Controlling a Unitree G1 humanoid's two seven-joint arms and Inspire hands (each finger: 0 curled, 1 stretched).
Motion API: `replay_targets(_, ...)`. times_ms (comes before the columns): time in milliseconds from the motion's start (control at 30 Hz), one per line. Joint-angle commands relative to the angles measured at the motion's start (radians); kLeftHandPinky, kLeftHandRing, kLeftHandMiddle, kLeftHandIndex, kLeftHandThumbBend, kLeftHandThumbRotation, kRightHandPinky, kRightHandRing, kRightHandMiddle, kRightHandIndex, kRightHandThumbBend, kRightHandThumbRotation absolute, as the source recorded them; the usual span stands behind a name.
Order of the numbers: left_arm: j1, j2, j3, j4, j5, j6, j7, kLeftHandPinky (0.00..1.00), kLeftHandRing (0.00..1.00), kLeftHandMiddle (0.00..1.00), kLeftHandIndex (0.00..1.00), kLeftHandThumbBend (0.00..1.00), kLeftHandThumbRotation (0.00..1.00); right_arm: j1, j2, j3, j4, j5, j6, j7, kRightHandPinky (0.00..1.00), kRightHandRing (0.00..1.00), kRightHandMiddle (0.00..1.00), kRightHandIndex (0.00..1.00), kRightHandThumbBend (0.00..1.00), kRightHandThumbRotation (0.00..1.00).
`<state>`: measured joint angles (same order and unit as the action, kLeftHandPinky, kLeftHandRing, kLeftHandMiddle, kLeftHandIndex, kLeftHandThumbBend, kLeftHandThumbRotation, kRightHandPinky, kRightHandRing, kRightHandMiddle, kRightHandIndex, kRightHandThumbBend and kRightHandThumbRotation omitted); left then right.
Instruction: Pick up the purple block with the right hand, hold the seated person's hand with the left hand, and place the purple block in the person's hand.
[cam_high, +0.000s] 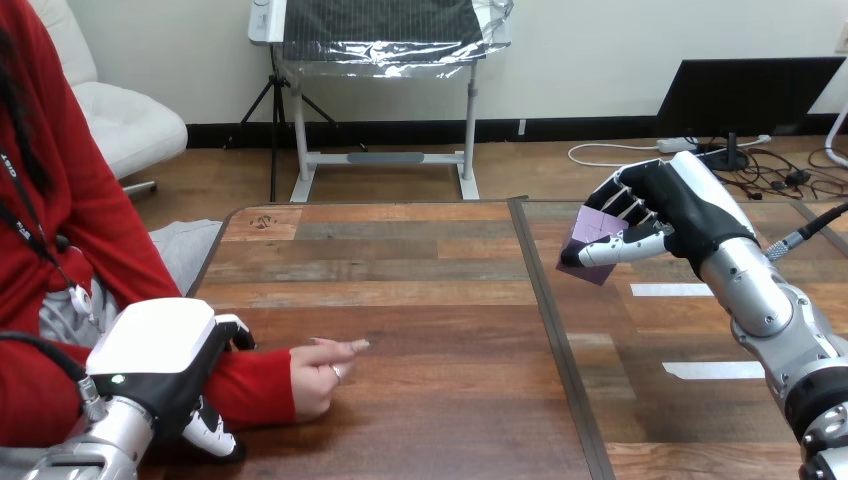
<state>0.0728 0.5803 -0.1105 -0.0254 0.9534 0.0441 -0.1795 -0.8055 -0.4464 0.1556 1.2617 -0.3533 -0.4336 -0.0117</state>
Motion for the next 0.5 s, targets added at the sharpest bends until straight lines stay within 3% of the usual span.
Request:
replay_targets(0,-0.036,0.023,-0.020,0.028,0.022,0.019,0.014,0.73,0.77,0.79,0.75,0.97,0.05,-0.044,-0.021,-0.014,-0.058,0.012,-0.024,-0.012,0.40,0.44,0.48,0.49,0.76,0.00)
replay_targets(267,-0.033,0.021,-0.017,0.017,0.014,0.025,0.034,0.73,0.79,0.80,0.77,0.96,0.05,-0.045,-0.021,-0.015,-0.056,0.014,-0.025,-0.009,0.40,0.44,0.48,0.49,0.76,0.00)
replay_targets(467,-0.026,0.019,0.002,0.011,-0.014,0.003,0.083,0.71,0.77,0.79,0.76,0.98,0.03,-0.047,-0.022,-0.016,-0.057,0.015,-0.021,-0.001,0.41,0.44,0.48,0.49,0.76,0.00)
